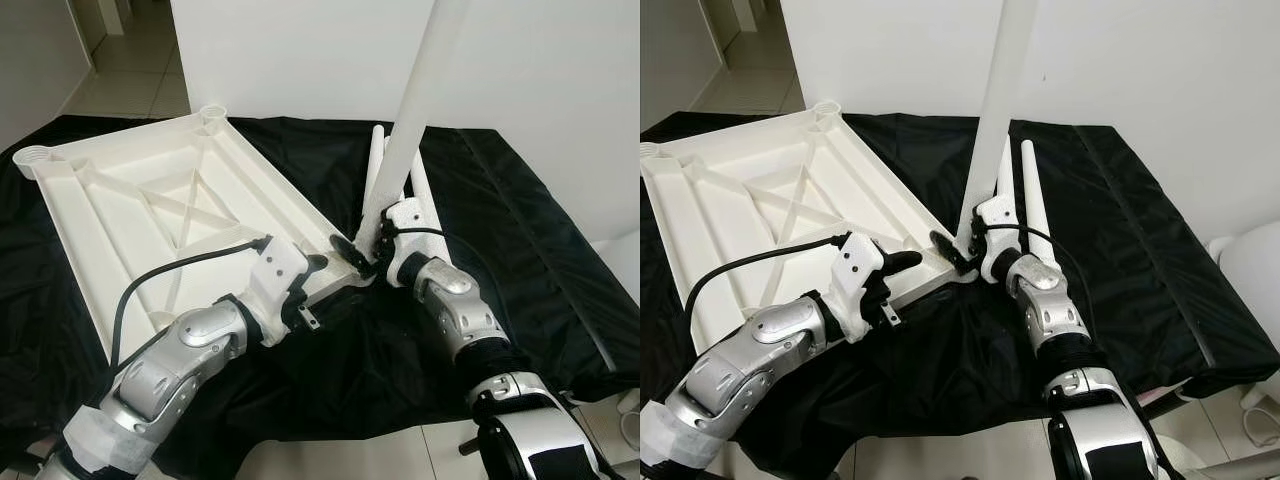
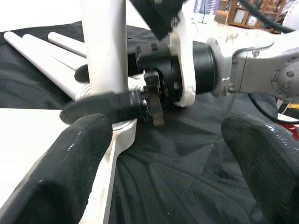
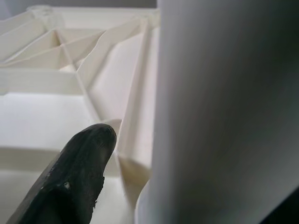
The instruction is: Building children table
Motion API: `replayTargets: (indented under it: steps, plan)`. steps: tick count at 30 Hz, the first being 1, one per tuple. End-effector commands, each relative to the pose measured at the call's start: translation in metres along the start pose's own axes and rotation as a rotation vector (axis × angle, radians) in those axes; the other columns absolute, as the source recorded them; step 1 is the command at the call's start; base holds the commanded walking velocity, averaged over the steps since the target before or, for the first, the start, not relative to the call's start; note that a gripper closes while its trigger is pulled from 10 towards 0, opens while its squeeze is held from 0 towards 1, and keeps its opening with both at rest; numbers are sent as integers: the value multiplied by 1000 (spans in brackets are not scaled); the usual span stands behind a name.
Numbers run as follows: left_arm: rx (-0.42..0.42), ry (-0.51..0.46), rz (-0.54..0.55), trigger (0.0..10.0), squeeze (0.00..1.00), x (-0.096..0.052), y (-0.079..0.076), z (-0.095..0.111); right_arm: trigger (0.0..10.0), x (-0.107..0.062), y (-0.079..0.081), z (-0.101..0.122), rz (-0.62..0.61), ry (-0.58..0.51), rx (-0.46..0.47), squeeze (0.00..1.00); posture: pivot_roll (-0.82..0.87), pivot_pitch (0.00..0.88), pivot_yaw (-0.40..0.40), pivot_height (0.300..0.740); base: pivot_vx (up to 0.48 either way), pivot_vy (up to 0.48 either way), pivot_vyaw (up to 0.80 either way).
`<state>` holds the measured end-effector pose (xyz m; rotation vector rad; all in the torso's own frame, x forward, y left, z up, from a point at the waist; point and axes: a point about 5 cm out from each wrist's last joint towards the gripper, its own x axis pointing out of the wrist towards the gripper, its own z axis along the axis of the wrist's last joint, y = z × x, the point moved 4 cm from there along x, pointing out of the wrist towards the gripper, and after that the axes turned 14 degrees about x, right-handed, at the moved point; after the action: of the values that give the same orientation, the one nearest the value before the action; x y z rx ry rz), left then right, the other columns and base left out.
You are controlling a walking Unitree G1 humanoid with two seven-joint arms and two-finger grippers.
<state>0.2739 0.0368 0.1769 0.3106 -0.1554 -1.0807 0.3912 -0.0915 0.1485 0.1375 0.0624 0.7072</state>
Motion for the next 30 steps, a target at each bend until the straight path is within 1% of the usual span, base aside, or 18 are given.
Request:
replayTargets:
  steps: [1, 3, 4, 5, 6, 7, 8, 13, 20, 21, 22, 23, 24, 27, 28, 30]
  plan:
    - [11, -15, -94, 10000, 0, -2, -9, 3, 10000, 0, -3, 5, 9, -2, -18, 0, 69, 61, -74, 740, 0, 0, 0]
    - [10, -16, -94, 10000, 0, -2, -9, 3, 10000, 3, -6, 6, 31, 10, -20, 0, 67, 62, -71, 740, 0, 0, 0]
    - [10, -16, -95, 10000, 0, -1, -9, 3, 5647, 4, -7, 7, 37, 18, -22, 0, 67, 62, -71, 740, 0, 0, 0]
    - [10, -16, -95, 10000, 0, -1, -9, 3, 5647, 4, -7, 7, 37, 18, -22, 0, 67, 62, -71, 740, 0, 0, 0]
    - [11, -16, -95, 10000, 0, -1, -9, 3, 667, 5, -8, 8, 40, 25, -31, 0, 67, 62, -71, 740, 0, 0, 0]
    - [11, -16, -95, 10000, 0, -1, -9, 3, 667, 5, -8, 8, 40, 25, -31, 0, 67, 62, -71, 740, 0, 0, 0]
    - [12, -17, -95, 10000, 0, -1, -9, 3, 0, 6, -9, 8, 41, 28, -37, 0, 67, 62, -71, 740, 0, 0, 0]
    - [15, -16, -94, 10000, 0, -1, -9, 3, 0, 5, -11, 7, 50, 34, -41, 0, 66, 60, -72, 740, 0, 0, 0]
    - [13, -19, -94, 10000, 0, 0, -9, 4, 0, 1, -12, 0, 56, 55, -26, 0, 63, 60, -72, 740, 0, 0, 0]
    - [13, -20, -95, 10000, 0, 0, -9, 4, 1490, 1, -13, -1, 51, 53, -20, 0, 62, 61, -74, 740, 0, 0, 0]
    - [13, -20, -95, 10000, 0, 0, -9, 4, 1490, 1, -13, -1, 51, 53, -20, 0, 62, 61, -74, 740, 0, 0, 0]
    - [13, -20, -94, 10000, 0, 0, -9, 4, 10000, 1, -15, 0, 27, 41, 5, 0, 61, 60, -75, 740, 0, 0, 0]
    - [13, -20, -94, 10000, 0, 0, -9, 4, 10000, 1, -15, 0, 27, 41, 5, 0, 61, 60, -75, 740, 0, 0, 0]
    - [11, -22, -95, 10000, 0, 0, -9, 4, 10000, 5, -23, 7, -82, -6, 53, 0, 58, 62, -74, 740, 0, 0, 0]
    - [11, -22, -95, 10000, 0, 0, -9, 4, 10000, 5, -23, 7, -82, -6, 53, 0, 58, 62, -74, 740, 0, 0, 0]
    - [9, -23, -97, 10000, 0, 1, -10, 4, 10000, 8, -25, 13, -131, -32, 75, 0, 58, 62, -76, 740, 0, 0, 0]
